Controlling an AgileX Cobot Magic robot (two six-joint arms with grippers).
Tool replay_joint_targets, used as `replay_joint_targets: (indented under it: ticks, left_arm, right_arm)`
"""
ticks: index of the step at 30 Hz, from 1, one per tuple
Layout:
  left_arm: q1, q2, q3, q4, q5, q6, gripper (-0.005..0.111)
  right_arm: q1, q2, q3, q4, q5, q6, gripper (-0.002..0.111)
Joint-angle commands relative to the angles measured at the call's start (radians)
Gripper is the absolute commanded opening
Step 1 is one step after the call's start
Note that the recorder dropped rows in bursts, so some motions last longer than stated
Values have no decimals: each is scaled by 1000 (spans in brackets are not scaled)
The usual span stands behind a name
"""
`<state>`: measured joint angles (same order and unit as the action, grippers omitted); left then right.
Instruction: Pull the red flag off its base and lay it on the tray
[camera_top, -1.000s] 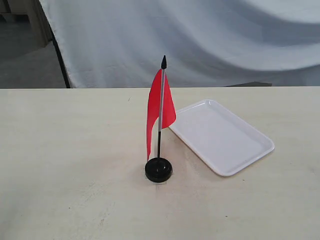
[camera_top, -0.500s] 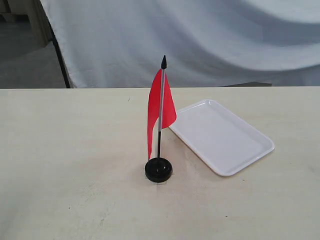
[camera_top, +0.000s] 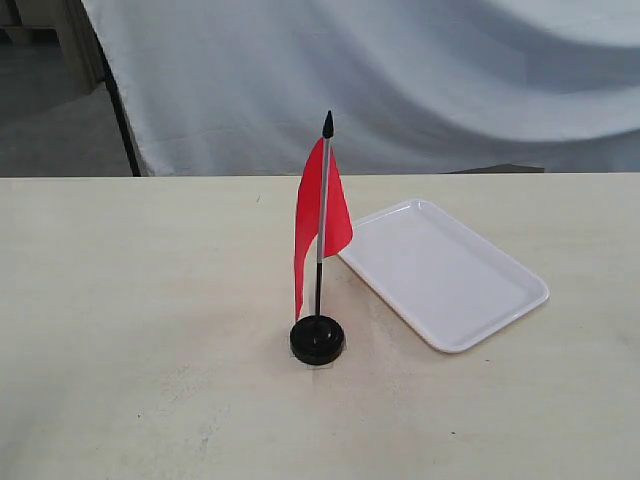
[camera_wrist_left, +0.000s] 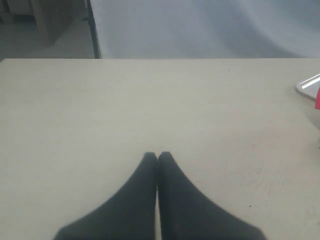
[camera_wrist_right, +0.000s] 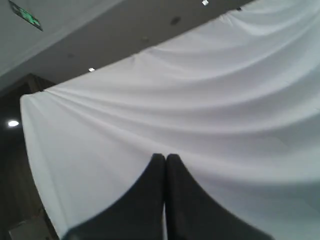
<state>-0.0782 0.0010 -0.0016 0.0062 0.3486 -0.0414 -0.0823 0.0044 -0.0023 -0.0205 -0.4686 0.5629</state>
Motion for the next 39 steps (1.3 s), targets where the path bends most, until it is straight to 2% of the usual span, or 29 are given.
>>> replay_joint_targets:
  ticks: [1,5,9,14,18,21,22,23,24,26,32,34,36,37,39]
  left_arm:
    - [-4,-1,2,0,-4,0,0]
    - [-4,-1,2,0,-4,0,0]
    - [-4,-1,2,0,-4,0,0]
    - [-4,-1,2,0,-4,0,0]
    - [-4,-1,2,0,-4,0,0]
    - [-4,-1,2,0,-4,0,0]
    - [-4,-1,2,0,-4,0,0]
    - [-4,-1,2,0,-4,0,0]
    - [-4,-1,2,0,-4,0,0]
    - [-4,-1,2,0,-4,0,0]
    - [-4,-1,2,0,-4,0,0]
    - [-4,-1,2,0,-4,0,0]
    - [-4,-1,2,0,-4,0,0]
    - [-4,-1,2,0,-4,0,0]
    - [-4,-1,2,0,-4,0,0]
  right_arm:
    - [5,38,2,-125,-224,152,-1]
    - [5,184,2,-232,-359,181,-1]
    - [5,424,2,-297,-532,166,-1]
    - [5,874,-93,-579,-752,143,-1]
    - [14,1197,-186,-714,-752,90,-1]
    - [93,1453,-251,-701,-752,-43,-1]
    - [177,1614,-300,-653,-752,-129,-1]
    - [211,1671,-324,-634,-752,-155,-1]
    - [287,1793,-391,-628,-752,-196,-1]
    - [356,1905,-470,-632,-752,-205,-1]
    - [366,1954,-520,-634,-752,-205,-1]
    - [366,1954,-520,-631,-752,-213,8]
    - [366,1954,-520,-629,-751,-225,42]
    - [366,1954,-520,-629,-752,-227,76]
    - [366,1954,-524,-622,-752,-237,106]
